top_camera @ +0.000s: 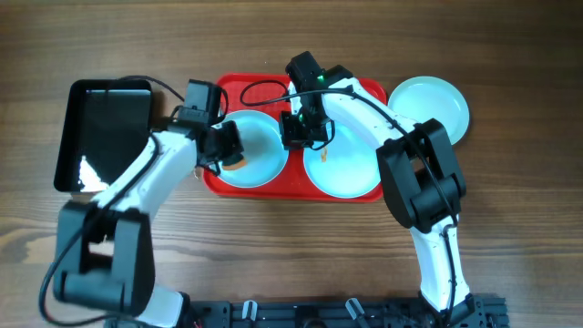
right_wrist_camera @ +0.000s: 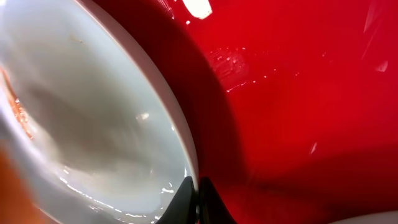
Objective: Clean dirty plates on tray and stack at the side
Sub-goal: 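Scrub the held plate with the sponge in the left gripper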
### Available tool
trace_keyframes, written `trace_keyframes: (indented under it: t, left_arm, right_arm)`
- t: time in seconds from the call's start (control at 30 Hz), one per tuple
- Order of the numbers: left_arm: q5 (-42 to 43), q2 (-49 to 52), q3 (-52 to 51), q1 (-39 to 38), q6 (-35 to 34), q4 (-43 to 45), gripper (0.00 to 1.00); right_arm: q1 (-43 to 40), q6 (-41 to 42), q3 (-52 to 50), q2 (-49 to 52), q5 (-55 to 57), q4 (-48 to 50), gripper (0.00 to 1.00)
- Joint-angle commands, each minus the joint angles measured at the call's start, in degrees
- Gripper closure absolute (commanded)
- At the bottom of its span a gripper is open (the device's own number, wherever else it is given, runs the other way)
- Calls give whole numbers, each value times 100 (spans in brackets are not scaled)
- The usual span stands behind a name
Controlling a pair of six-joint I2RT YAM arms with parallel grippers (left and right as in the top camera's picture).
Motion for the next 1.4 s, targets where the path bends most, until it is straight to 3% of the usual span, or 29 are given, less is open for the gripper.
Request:
trace_keyframes:
  t: [0.0, 0.53, 0.9, 1.1, 1.2, 1.37]
  left_arm:
    - [782, 326, -52, -37, 85, 269, 96]
    - [603, 826, -68, -428, 87, 909, 96]
    - [-2175, 903, -68, -428, 90, 413, 96]
    - [-3139, 861, -50, -428, 87, 216, 96]
    - [-2870, 691, 22, -444, 68, 177, 96]
    - [-1464, 129, 55, -472, 68, 483, 96]
  right_arm:
    - [50, -24, -90, -94, 22, 26, 96]
    - [50, 326, -90, -94, 380, 50, 96]
    - [48, 295, -90, -94, 1274, -146, 96]
    - [48, 297, -90, -94, 1272, -190, 96]
    - [48, 297, -90, -94, 1272, -190, 96]
    - [48, 302, -90, -94, 1268, -184, 96]
